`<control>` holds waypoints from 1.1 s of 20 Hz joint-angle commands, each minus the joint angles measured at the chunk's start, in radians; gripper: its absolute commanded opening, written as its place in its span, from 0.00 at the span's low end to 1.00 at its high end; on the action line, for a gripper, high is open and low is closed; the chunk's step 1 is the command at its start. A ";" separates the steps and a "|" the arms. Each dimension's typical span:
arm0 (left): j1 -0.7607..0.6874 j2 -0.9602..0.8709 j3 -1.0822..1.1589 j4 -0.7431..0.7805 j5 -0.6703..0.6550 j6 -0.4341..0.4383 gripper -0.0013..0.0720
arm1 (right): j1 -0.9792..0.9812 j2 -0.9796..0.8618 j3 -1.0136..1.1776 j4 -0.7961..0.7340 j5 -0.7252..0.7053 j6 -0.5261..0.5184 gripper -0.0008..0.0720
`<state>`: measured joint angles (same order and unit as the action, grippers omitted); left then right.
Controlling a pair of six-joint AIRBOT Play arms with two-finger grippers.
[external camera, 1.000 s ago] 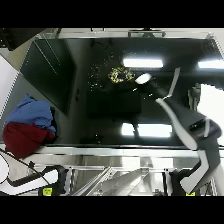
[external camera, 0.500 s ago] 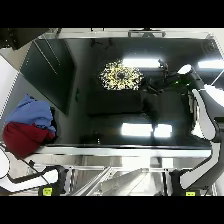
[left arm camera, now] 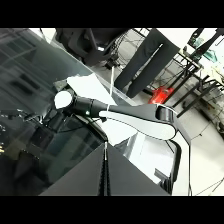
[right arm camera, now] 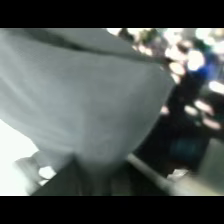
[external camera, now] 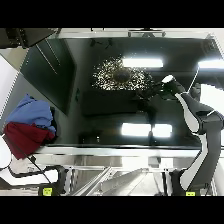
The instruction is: Fold the shirts.
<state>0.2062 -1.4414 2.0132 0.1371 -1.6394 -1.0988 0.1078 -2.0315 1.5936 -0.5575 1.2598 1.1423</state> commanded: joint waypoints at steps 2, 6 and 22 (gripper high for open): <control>-0.029 -0.003 0.000 -0.002 -0.016 -0.007 0.05 | 0.004 0.014 0.043 0.265 -0.004 -0.053 0.03; -0.102 -0.003 0.000 0.002 -0.019 -0.006 0.05 | -0.127 0.163 0.151 0.269 -0.069 0.135 0.03; -0.284 -0.006 0.000 0.041 -0.127 -0.005 0.05 | -1.024 0.877 -0.338 -0.873 0.186 0.725 0.03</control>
<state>-0.0582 -1.4467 2.0132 0.1493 -1.7466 -1.1053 -0.8215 -1.2480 1.4811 -1.1595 1.4208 1.8095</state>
